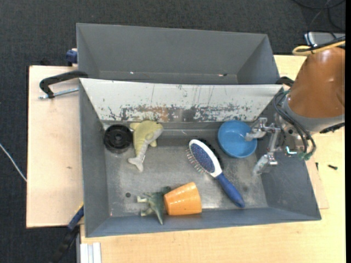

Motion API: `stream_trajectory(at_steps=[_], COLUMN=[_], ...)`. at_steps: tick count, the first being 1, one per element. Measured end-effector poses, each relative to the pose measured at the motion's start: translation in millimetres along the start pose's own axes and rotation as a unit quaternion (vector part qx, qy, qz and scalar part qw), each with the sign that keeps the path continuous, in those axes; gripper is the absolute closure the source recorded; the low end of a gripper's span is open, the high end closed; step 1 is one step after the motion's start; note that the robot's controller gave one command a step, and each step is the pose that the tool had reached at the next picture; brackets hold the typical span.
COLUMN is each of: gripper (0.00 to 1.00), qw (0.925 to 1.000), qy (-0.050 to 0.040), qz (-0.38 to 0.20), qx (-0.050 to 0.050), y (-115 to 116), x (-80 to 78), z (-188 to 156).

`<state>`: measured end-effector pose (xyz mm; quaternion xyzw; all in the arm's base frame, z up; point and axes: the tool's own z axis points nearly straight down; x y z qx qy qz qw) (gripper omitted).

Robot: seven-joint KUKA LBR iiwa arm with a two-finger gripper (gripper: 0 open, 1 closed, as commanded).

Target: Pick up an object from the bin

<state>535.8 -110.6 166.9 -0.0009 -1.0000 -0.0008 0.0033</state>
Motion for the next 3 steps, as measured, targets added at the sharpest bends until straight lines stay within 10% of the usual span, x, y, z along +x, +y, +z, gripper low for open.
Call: stream_trajectory(at_steps=[1, 2, 3], gripper=[0.0, 1.0, 1.0], qw=[1.0, 1.0, 0.9999], qy=[-0.0086, -0.0066, -0.0097], qz=[-0.004, -0.005, -0.014], qx=[0.001, 0.001, 0.002], y=[26.5, 26.7, 31.7], x=[2.8, 3.6, 20.8], z=[64.2, 66.2, -39.6])
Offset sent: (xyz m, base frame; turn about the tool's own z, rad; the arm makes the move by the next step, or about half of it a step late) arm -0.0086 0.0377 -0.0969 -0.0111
